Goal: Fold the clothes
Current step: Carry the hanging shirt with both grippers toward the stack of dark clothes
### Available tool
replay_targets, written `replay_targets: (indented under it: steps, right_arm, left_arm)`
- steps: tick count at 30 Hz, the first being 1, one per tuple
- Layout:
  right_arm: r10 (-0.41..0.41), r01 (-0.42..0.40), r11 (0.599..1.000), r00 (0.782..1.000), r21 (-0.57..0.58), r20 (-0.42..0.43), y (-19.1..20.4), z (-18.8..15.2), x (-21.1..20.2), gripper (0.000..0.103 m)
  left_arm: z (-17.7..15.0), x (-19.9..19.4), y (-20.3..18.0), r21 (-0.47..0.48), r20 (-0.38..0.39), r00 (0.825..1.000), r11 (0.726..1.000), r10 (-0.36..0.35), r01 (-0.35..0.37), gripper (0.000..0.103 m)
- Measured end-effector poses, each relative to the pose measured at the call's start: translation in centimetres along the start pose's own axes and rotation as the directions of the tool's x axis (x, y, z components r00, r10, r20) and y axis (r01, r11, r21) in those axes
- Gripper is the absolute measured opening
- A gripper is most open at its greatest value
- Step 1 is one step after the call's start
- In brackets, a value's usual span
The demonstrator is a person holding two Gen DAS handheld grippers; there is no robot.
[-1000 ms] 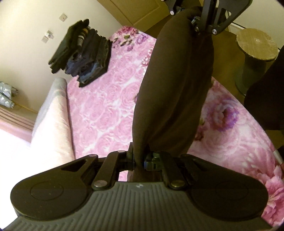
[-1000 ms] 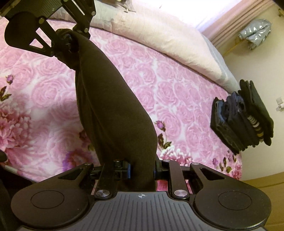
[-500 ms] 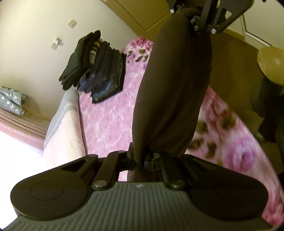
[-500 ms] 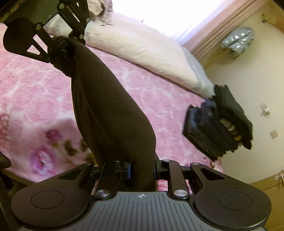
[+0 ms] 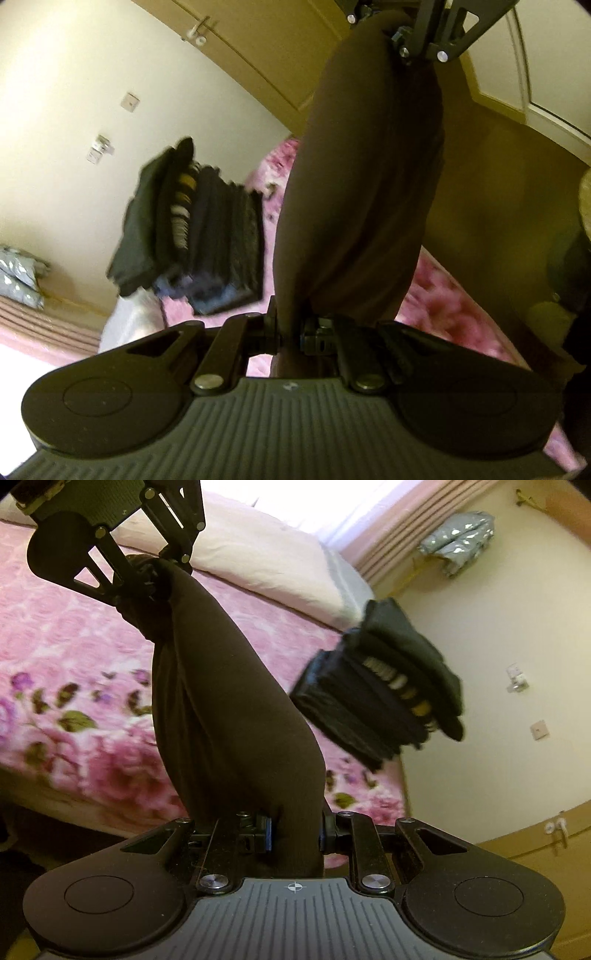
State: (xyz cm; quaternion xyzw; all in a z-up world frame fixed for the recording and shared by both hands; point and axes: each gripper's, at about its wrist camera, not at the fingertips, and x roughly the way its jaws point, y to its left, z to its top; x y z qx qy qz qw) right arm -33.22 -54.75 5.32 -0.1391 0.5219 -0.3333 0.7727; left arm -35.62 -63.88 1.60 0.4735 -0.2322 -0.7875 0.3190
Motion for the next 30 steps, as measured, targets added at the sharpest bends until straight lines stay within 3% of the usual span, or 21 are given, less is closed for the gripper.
replay_targets:
  steps: [7,14,22,30]
  right_arm:
    - [-0.055,0.057,0.997,0.998,-0.050,0.039,-6.9,1.3,2.4,0.020]
    - [-0.131,0.137,0.988,0.988,-0.075,0.084,-16.3,5.2,4.3,0.020]
    - [-0.186,0.211,0.974,0.954,-0.085,0.235,-29.3,9.9,7.2,0.020]
    - [-0.152,0.240,0.958,0.891,-0.159,0.428,-43.4,12.0,16.0,0.020]
  left_arm:
    - [5.8,4.7,3.9,-0.001,0.063,0.996,0.998,0.056,-0.056,0.007]
    - [8.1,8.3,12.8,-0.032,0.134,0.975,0.984,0.180,-0.177,0.007]
    - [10.6,10.8,25.1,-0.080,0.138,0.910,0.920,0.391,-0.383,0.007]
    - [13.1,17.6,33.8,-0.084,-0.011,0.846,0.843,0.532,-0.531,0.007]
